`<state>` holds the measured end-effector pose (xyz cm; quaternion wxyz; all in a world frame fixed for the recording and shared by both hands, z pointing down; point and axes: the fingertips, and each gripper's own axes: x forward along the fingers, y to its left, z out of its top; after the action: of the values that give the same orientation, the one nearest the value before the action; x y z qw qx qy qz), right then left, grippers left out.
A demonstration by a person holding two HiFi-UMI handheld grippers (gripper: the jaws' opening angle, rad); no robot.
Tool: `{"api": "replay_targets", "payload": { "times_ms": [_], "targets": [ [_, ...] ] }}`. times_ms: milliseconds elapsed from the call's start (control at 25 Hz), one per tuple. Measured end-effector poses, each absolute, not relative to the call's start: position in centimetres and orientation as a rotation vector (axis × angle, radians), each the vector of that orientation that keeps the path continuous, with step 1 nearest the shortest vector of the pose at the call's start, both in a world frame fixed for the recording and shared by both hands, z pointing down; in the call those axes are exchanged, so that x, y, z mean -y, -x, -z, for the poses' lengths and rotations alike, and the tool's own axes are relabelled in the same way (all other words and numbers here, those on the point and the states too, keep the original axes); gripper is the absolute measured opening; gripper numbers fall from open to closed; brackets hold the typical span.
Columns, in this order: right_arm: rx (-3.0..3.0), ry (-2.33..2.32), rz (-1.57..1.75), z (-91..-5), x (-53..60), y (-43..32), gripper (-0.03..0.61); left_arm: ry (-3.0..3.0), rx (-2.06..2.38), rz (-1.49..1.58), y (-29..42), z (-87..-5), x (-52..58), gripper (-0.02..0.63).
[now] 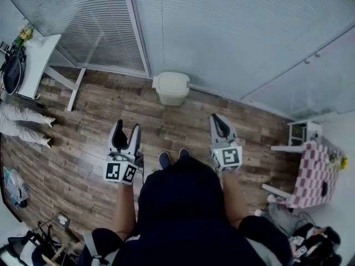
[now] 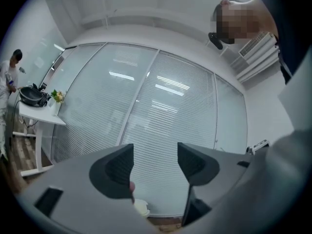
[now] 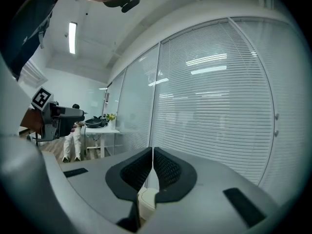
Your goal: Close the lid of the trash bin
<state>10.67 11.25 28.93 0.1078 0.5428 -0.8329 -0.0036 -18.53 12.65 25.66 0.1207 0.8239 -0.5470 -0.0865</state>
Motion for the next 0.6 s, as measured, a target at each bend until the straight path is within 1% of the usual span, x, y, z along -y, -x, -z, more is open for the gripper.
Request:
{"api": "replay_targets", "payload": {
  "times_ms": [200, 600],
  "targets": [
    [2.511, -1.609, 0.031, -26.0, -10.0, -11.5, 0.012, -2.469, 1.644, 0.174, 16.5, -23.8, -11.9, 0.262],
    [2.486, -1.617, -0.004, -26.6, -10.2, -13.3, 0.014, -2.462, 1.635, 0.138, 15.3, -24.5, -11.0, 0.262]
  ]
}}
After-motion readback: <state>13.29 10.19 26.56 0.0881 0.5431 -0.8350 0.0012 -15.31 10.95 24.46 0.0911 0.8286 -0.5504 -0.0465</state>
